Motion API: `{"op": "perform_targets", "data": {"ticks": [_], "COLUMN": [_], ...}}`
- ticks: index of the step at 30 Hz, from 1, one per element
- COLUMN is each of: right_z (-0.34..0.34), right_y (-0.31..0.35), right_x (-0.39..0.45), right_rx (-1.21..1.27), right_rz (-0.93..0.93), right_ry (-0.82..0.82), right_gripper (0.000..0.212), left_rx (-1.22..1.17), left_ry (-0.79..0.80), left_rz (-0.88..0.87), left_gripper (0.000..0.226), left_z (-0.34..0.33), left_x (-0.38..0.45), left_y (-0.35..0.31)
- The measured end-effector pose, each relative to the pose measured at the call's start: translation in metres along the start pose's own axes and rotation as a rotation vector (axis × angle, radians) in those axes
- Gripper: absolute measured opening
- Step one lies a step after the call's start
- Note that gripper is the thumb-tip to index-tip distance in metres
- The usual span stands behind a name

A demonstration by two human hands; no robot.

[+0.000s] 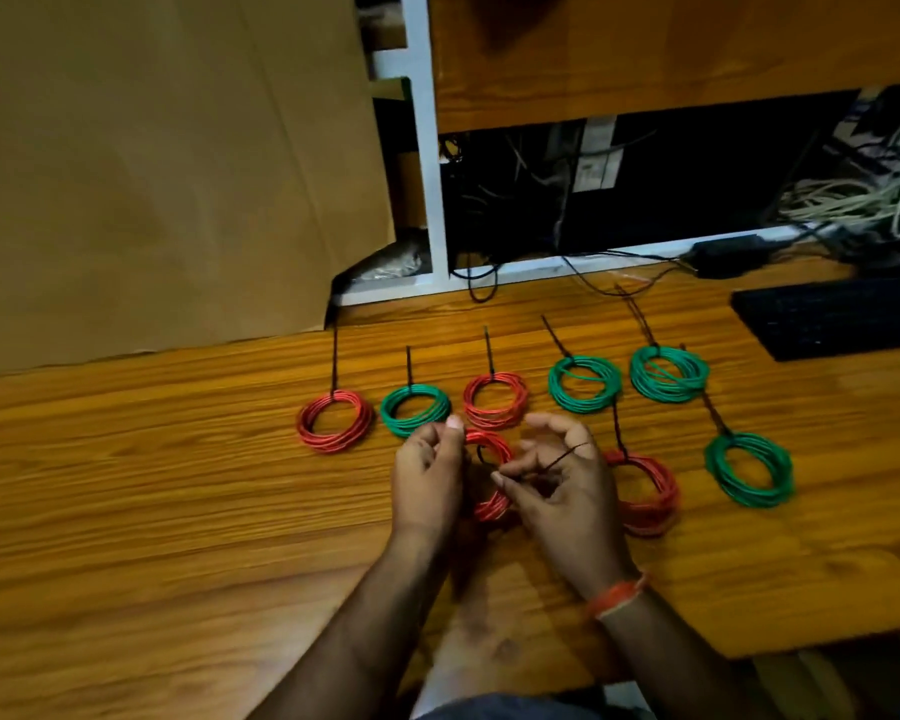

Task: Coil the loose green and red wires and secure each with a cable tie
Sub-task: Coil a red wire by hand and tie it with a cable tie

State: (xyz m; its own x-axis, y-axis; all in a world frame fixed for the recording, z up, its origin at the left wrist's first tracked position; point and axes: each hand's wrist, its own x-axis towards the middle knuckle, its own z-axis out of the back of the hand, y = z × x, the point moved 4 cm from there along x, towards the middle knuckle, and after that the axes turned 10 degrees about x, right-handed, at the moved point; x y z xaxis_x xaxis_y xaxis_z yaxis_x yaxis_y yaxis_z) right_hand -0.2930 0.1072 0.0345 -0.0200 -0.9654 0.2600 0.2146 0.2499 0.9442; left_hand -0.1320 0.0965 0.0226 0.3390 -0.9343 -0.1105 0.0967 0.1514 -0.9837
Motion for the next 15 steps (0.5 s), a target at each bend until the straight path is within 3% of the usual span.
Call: {"op": "perform_targets", "data": {"ticks": [4, 10, 15], "right_z": [-0.033, -0.053, -0.059], "right_y": [-0.009, -0.012, -0.013], "right_x": [0.0, 0.0, -0.008], "right_rx": [0.065, 0.022, 0.033], "right_rz": [-0.069, -0.053, -0.023], "right_ry": [0.051, -0.032, -0.044], "right_gripper": [0.023, 0.022, 0.023], "left_rx": [-0.122, -0.35, -0.322], "left_ry": [0.053, 0.13, 0.106], "left_rz": [0.068, 0.257, 0.409], "left_gripper": [0.036, 0.038, 0.038], "left_z": [0.016, 0.018, 0.019], "left_x": [0.004, 0.003, 0.006], "left_y": [0.01, 0.026, 0.041]}}
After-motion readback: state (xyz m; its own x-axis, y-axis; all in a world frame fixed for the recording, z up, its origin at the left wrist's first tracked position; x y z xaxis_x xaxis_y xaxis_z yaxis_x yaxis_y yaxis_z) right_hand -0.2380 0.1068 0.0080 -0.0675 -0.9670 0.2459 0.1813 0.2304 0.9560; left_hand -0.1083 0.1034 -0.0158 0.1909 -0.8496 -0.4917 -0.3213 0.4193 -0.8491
